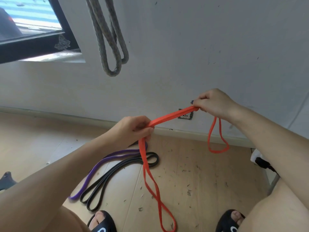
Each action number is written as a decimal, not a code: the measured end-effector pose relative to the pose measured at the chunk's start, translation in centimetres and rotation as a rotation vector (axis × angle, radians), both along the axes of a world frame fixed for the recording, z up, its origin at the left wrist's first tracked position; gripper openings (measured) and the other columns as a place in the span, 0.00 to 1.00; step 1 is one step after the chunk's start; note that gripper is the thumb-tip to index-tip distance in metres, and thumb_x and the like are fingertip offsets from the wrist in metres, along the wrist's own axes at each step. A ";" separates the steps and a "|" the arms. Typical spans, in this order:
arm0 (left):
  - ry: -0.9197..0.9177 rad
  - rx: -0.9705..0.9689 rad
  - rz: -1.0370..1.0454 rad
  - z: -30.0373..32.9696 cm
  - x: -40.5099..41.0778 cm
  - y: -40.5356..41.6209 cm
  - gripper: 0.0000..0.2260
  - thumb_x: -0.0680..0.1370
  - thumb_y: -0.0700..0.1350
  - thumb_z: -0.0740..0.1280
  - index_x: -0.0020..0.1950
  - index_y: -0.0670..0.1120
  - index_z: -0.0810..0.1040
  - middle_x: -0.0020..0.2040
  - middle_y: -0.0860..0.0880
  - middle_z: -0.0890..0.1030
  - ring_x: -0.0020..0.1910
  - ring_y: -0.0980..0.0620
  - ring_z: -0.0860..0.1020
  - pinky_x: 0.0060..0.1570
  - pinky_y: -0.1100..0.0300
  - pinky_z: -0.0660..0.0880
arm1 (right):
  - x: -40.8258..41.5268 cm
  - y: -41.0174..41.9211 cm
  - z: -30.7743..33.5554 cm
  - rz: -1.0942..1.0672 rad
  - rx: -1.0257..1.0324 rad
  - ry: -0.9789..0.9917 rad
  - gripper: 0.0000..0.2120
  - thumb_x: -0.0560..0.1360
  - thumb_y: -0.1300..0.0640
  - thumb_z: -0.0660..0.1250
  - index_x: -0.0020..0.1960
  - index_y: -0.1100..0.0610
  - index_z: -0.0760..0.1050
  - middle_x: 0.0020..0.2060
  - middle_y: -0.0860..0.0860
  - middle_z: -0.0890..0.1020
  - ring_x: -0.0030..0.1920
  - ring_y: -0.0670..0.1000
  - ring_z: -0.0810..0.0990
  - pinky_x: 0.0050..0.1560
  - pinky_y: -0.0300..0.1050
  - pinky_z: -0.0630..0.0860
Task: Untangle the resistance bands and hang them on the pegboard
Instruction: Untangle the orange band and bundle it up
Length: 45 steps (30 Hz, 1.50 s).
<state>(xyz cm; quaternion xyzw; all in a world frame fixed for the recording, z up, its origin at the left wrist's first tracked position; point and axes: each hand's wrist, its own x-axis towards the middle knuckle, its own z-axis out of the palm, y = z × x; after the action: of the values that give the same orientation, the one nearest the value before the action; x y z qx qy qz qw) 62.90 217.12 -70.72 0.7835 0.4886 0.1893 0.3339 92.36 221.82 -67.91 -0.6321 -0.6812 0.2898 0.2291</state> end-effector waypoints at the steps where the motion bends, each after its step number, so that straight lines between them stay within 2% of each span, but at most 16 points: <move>1: -0.027 0.013 0.018 0.2 -0.1 0.0 0.03 0.82 0.43 0.68 0.51 0.46 0.81 0.40 0.49 0.86 0.40 0.51 0.85 0.48 0.56 0.82 | 0.2 0.1 -0.2 0.019 -0.032 -0.026 0.15 0.78 0.51 0.69 0.36 0.58 0.81 0.30 0.54 0.74 0.33 0.51 0.70 0.37 0.46 0.66; 3: -0.064 0.034 0.041 0.6 -0.1 0.0 0.03 0.82 0.44 0.69 0.51 0.46 0.82 0.38 0.49 0.86 0.38 0.53 0.85 0.45 0.61 0.81 | 0.4 0.1 -0.6 0.065 -0.105 -0.065 0.15 0.77 0.53 0.68 0.34 0.57 0.79 0.29 0.52 0.77 0.33 0.51 0.74 0.40 0.47 0.70; 6: -0.099 0.043 0.037 1.5 0.4 -0.4 0.06 0.82 0.46 0.69 0.51 0.46 0.83 0.37 0.48 0.85 0.35 0.55 0.83 0.40 0.66 0.77 | 0.1 -0.4 -1.0 0.161 -0.220 -0.047 0.15 0.80 0.55 0.62 0.39 0.58 0.81 0.33 0.53 0.84 0.38 0.52 0.81 0.49 0.49 0.76; 10: -0.083 0.067 0.016 2.0 1.1 -0.7 0.07 0.82 0.50 0.68 0.51 0.49 0.84 0.37 0.47 0.83 0.34 0.53 0.79 0.38 0.59 0.78 | -1.5 -0.9 -1.8 0.291 -0.470 0.311 0.27 0.85 0.50 0.48 0.53 0.66 0.81 0.44 0.63 0.86 0.48 0.61 0.82 0.60 0.58 0.77; 13: -0.056 0.089 -0.013 1.9 1.7 -0.6 0.06 0.82 0.50 0.69 0.50 0.50 0.84 0.34 0.51 0.81 0.31 0.57 0.76 0.35 0.63 0.74 | -3.4 -1.3 -2.2 0.437 -0.554 0.411 0.32 0.83 0.41 0.49 0.53 0.64 0.82 0.40 0.60 0.83 0.46 0.59 0.81 0.59 0.56 0.76; 16: -0.019 0.103 -0.004 1.5 1.8 -0.4 0.05 0.81 0.50 0.70 0.49 0.52 0.84 0.36 0.50 0.82 0.35 0.48 0.79 0.38 0.55 0.75 | -5.0 -1.8 -1.9 0.497 -0.479 0.427 0.29 0.84 0.41 0.52 0.47 0.61 0.81 0.32 0.52 0.77 0.41 0.56 0.78 0.54 0.52 0.75; 20: 0.024 0.089 0.010 1.1 1.0 0.2 0.05 0.80 0.51 0.71 0.49 0.52 0.85 0.36 0.56 0.84 0.34 0.58 0.80 0.40 0.60 0.78 | -5.5 -2.2 -1.1 0.507 -0.274 0.351 0.21 0.85 0.52 0.59 0.36 0.58 0.76 0.31 0.53 0.69 0.36 0.53 0.70 0.45 0.49 0.73; 23: 0.055 0.077 -0.014 1.0 0.5 0.4 0.05 0.80 0.50 0.71 0.51 0.50 0.85 0.39 0.56 0.86 0.38 0.59 0.83 0.44 0.64 0.80 | -5.3 -2.1 -0.4 0.458 -0.195 0.302 0.20 0.84 0.53 0.62 0.33 0.57 0.74 0.27 0.50 0.68 0.34 0.52 0.68 0.50 0.54 0.77; 25: 0.079 0.075 -0.041 1.0 0.4 0.3 0.05 0.80 0.49 0.71 0.53 0.49 0.84 0.42 0.55 0.86 0.41 0.60 0.84 0.47 0.67 0.79 | -5.0 -2.0 -0.1 0.425 -0.171 0.279 0.20 0.83 0.53 0.64 0.34 0.57 0.74 0.26 0.47 0.68 0.32 0.51 0.68 0.50 0.56 0.77; 27: 0.134 0.069 -0.068 0.9 0.4 0.3 0.05 0.81 0.49 0.71 0.53 0.49 0.84 0.42 0.57 0.85 0.41 0.63 0.84 0.46 0.70 0.77 | -4.8 -1.9 0.0 0.412 -0.159 0.257 0.19 0.82 0.53 0.65 0.34 0.58 0.75 0.27 0.48 0.69 0.33 0.51 0.68 0.45 0.53 0.74; 30: 0.206 0.047 -0.110 0.7 0.4 0.1 0.06 0.81 0.48 0.70 0.55 0.48 0.83 0.39 0.61 0.82 0.38 0.69 0.80 0.42 0.76 0.72 | -4.3 -1.8 0.0 0.407 -0.134 0.183 0.19 0.81 0.52 0.66 0.33 0.56 0.76 0.27 0.49 0.70 0.32 0.50 0.69 0.42 0.50 0.69; 33: 0.235 0.070 -0.132 0.6 0.8 0.0 0.06 0.82 0.47 0.70 0.54 0.46 0.83 0.36 0.62 0.80 0.35 0.70 0.78 0.38 0.76 0.69 | -3.8 -1.6 -0.1 0.410 -0.112 0.032 0.18 0.79 0.50 0.67 0.33 0.54 0.77 0.26 0.48 0.72 0.31 0.49 0.70 0.40 0.49 0.67; 36: 0.201 0.100 -0.137 0.7 1.3 -0.1 0.05 0.82 0.47 0.70 0.53 0.46 0.83 0.37 0.61 0.82 0.36 0.69 0.79 0.39 0.75 0.70 | -3.6 -1.7 -0.1 0.412 -0.195 0.062 0.12 0.77 0.51 0.67 0.39 0.55 0.81 0.31 0.51 0.79 0.35 0.49 0.76 0.41 0.49 0.73; 39: 0.158 0.125 -0.112 0.9 1.8 0.0 0.05 0.82 0.46 0.69 0.54 0.46 0.82 0.39 0.61 0.82 0.38 0.68 0.80 0.42 0.75 0.72 | -4.1 -2.1 -0.3 0.449 -0.296 0.133 0.14 0.81 0.52 0.62 0.47 0.59 0.82 0.36 0.54 0.84 0.38 0.50 0.79 0.45 0.49 0.77; 41: 0.124 0.128 -0.084 1.0 2.1 0.1 0.05 0.82 0.45 0.69 0.55 0.47 0.83 0.40 0.60 0.82 0.40 0.67 0.81 0.43 0.73 0.74 | -4.9 -2.6 -0.4 0.452 -0.258 0.135 0.19 0.84 0.48 0.60 0.45 0.58 0.83 0.33 0.51 0.82 0.35 0.47 0.78 0.43 0.46 0.76; 45: 0.028 0.066 -0.048 0.9 2.1 0.2 0.05 0.80 0.46 0.71 0.55 0.49 0.83 0.43 0.54 0.85 0.43 0.58 0.83 0.50 0.59 0.81 | -5.1 -2.8 -0.2 0.432 -0.127 0.131 0.20 0.83 0.47 0.64 0.37 0.57 0.79 0.26 0.46 0.74 0.30 0.48 0.72 0.40 0.47 0.71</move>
<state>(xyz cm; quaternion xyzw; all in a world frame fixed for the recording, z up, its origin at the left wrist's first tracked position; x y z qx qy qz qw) 64.99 217.34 -69.85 0.8083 0.4677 0.1861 0.3054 87.28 219.05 -68.16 -0.4645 -0.7648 0.4148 0.1651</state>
